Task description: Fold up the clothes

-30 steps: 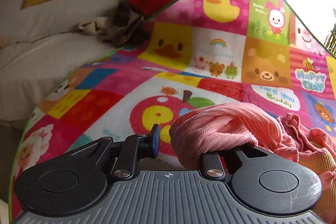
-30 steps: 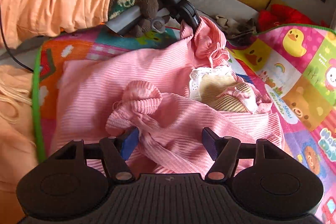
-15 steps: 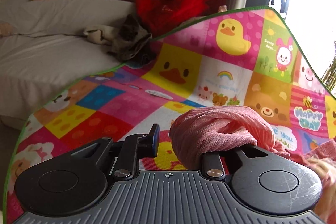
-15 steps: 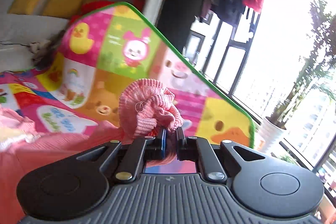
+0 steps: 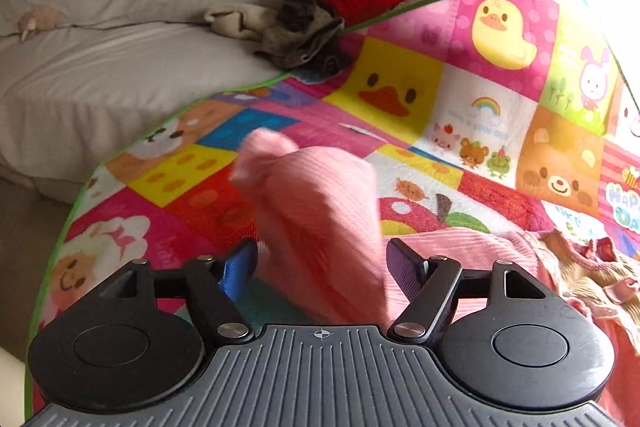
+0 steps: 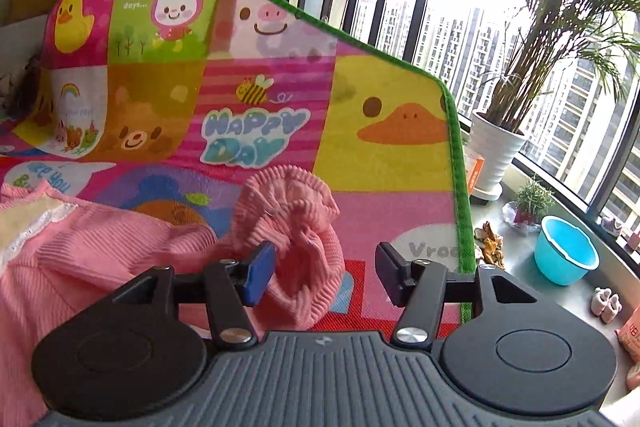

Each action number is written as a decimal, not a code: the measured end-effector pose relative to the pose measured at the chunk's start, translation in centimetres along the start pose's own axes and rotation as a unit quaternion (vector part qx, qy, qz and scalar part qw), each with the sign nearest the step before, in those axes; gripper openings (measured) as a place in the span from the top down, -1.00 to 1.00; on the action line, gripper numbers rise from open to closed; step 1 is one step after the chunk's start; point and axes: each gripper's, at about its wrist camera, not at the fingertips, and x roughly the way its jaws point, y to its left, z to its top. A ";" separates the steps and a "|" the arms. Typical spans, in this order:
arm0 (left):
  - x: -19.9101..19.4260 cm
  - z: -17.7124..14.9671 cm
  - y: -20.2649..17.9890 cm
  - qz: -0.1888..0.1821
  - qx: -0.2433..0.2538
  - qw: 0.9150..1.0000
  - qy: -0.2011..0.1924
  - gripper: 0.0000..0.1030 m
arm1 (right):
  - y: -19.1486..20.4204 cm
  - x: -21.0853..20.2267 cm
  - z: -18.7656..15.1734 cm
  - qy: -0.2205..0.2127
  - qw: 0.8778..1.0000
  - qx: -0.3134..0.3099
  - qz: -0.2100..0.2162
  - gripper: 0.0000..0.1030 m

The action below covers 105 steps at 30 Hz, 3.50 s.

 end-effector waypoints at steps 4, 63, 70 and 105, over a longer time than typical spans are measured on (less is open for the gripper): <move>-3.0 -0.3 -2.6 -0.061 0.011 0.998 -0.022 -0.64 | 4.5 -2.6 2.8 -0.032 0.994 -0.020 0.100 -0.17; -3.7 -9.4 -9.9 -0.265 0.068 0.958 0.085 -1.00 | 7.3 -3.4 -5.3 0.120 0.977 -0.037 0.171 -1.00; -4.4 -8.8 -10.9 -0.229 0.073 0.967 0.089 -1.00 | 6.3 -5.8 -6.8 0.145 0.974 -0.018 0.171 -1.00; -5.4 -10.9 -13.7 -0.150 0.207 0.960 0.115 -1.00 | 11.2 -8.6 -7.5 0.082 0.984 -0.117 0.109 -1.00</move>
